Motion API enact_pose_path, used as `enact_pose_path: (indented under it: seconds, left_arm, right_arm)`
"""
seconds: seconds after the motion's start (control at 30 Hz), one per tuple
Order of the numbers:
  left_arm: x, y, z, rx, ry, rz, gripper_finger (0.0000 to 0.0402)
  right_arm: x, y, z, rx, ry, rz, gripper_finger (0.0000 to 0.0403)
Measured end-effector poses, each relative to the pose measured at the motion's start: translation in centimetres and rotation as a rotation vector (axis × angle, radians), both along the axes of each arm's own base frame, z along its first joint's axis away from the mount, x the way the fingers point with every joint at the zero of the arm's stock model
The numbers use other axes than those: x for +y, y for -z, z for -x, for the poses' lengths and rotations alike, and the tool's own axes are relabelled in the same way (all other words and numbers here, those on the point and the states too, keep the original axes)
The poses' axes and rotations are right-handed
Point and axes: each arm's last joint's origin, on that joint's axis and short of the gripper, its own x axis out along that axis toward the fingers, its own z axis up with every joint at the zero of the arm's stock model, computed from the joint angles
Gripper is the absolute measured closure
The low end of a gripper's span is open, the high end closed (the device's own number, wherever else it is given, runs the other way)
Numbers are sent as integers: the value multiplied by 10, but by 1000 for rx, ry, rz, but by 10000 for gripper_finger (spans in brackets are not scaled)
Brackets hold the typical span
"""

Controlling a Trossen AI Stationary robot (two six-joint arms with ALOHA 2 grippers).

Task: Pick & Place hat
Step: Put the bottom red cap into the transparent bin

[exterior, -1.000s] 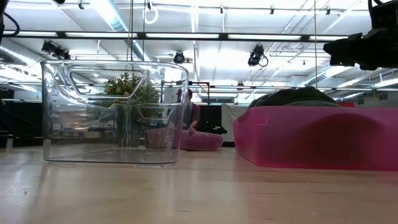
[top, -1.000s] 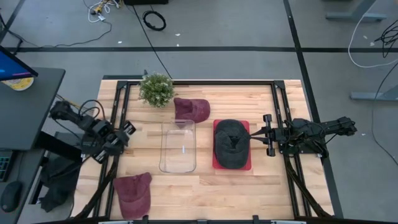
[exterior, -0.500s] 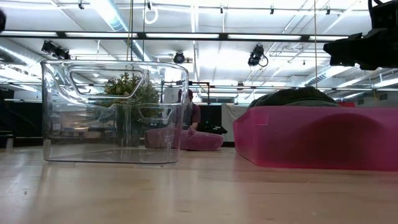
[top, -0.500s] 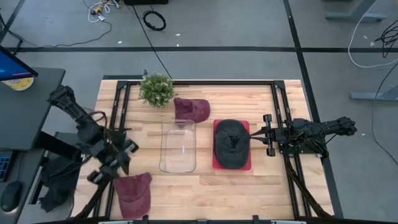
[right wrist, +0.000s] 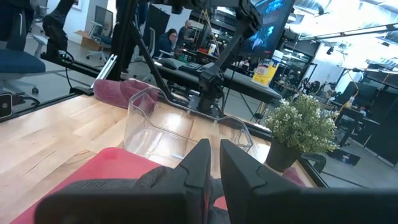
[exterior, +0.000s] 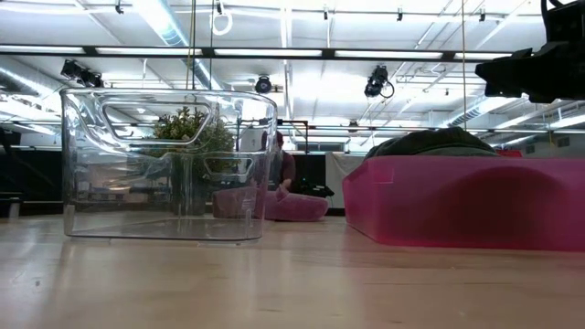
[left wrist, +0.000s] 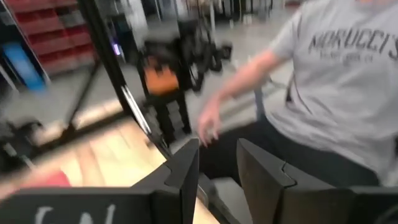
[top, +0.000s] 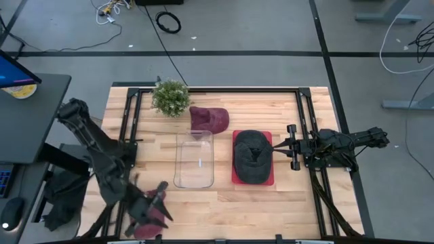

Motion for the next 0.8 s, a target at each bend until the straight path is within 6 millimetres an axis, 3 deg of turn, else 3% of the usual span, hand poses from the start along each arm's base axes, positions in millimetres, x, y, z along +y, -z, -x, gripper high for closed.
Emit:
enact_pose_path:
  seconds: [0.37,0.53,0.8]
  left_arm:
    - [-48,21,-9,585,-180,72,287]
    - [-57,35,-4,852,-364,86,287]
    - [-68,75,7,1208,-593,157,287]
  right_arm:
    - [0,0,0,0,0,0,364]
    - [0,0,0,0,0,0,364]
    - [0,0,0,0,0,0,364]
